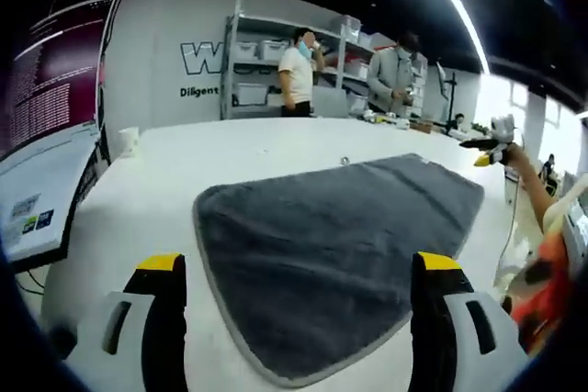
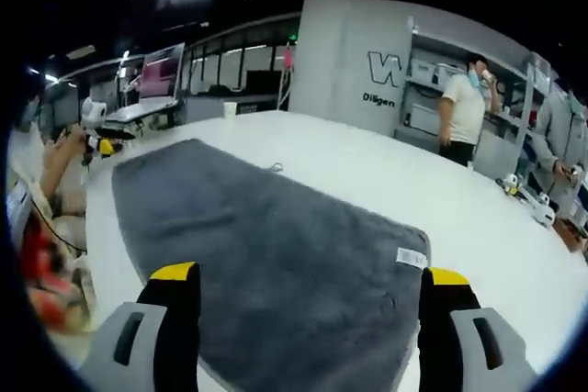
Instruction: Open the folded towel by lifting each exposed corner and separating the folded layers until the towel lies flat within the target outline without major curled edges
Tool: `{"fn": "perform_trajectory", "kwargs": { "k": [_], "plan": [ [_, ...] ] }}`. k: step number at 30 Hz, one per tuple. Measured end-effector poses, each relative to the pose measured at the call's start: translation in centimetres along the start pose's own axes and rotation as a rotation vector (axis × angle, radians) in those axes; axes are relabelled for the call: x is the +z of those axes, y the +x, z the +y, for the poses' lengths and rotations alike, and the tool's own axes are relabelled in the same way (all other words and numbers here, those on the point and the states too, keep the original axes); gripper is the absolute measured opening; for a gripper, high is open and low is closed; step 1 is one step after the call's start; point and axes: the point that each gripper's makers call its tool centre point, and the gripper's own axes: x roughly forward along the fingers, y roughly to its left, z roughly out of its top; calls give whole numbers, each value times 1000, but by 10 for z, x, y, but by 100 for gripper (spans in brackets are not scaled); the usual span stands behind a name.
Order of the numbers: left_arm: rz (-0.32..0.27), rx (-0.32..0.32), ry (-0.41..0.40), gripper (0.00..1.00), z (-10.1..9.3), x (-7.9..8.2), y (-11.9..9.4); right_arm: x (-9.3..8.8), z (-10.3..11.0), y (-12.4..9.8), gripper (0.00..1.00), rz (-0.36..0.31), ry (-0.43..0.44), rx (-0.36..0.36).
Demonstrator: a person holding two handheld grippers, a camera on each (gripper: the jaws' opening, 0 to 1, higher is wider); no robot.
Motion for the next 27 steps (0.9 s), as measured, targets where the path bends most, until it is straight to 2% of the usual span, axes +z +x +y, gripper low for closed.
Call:
{"fn": "perform_trajectory", "kwargs": {
  "k": [3, 4, 6, 7, 9, 11, 15, 20, 21, 27],
  "plan": [
    [4, 31, 44, 100, -7, -10, 7, -17, -1, 2, 99, 24, 15, -32],
    [-13, 49, 48, 100, -10, -11, 11, -23, 0, 3, 99, 33, 13, -34],
    [-23, 44, 45, 98, -15, -12, 15, -29, 2, 4, 99, 42, 23, -35],
    [-32, 29, 12, 96, -20, -12, 20, -34, 4, 5, 99, 46, 28, -27],
    [-2, 4, -18, 93, -24, -18, 25, -41, 7, 6, 99, 52, 42, -15],
    [41, 3, 7, 95, -25, -26, 32, -46, 8, 7, 99, 59, 47, -13],
    [84, 33, 41, 95, -20, -36, 35, -56, 9, 6, 99, 56, 27, -21],
    [150, 58, 62, 91, -10, -54, 30, -74, 10, 9, 99, 104, 56, -11],
    [123, 58, 74, 91, -10, -51, 30, -77, 11, 9, 99, 113, 70, -3],
    [104, 57, 84, 91, -10, -52, 28, -90, 15, 10, 99, 129, 107, 14]
  ]
}}
